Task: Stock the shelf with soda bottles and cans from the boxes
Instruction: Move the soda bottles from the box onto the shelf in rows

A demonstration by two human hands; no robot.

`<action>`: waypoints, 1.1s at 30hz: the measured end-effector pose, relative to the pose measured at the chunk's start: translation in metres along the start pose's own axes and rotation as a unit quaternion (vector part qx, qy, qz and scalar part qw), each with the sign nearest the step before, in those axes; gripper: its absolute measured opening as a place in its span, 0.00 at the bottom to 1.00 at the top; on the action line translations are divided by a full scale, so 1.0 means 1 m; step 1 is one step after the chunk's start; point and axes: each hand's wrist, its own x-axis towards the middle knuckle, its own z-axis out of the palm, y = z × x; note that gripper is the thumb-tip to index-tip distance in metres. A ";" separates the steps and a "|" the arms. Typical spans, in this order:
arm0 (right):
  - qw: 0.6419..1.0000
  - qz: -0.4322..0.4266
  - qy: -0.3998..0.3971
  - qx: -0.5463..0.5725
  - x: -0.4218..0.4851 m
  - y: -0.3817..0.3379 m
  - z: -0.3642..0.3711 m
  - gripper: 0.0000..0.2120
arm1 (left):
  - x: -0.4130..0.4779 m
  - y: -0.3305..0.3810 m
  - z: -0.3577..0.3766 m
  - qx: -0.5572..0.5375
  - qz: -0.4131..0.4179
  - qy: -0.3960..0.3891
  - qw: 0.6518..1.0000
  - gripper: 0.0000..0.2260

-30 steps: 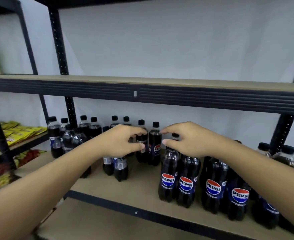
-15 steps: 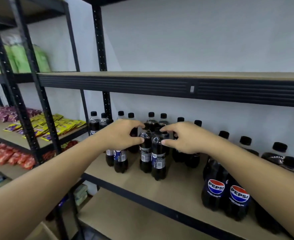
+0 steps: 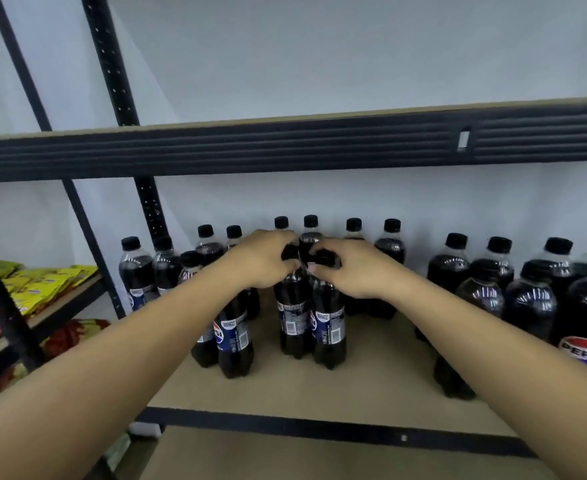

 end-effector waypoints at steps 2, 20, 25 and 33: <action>1.000 -0.004 0.016 -0.001 -0.002 -0.001 0.003 0.18 | 0.004 -0.003 0.006 -0.010 0.010 0.003 1.000 0.19; 0.992 0.104 0.068 0.015 -0.068 0.029 -0.027 0.14 | 0.002 0.027 0.042 -0.265 0.157 0.033 0.951 0.14; 0.970 0.131 0.132 0.155 -0.085 0.049 0.003 0.23 | -0.015 0.027 0.072 -0.431 0.146 0.056 0.888 0.18; 0.942 0.166 0.159 0.245 -0.128 0.067 0.107 0.30 | -0.051 0.016 0.170 -0.499 0.067 0.021 0.864 0.25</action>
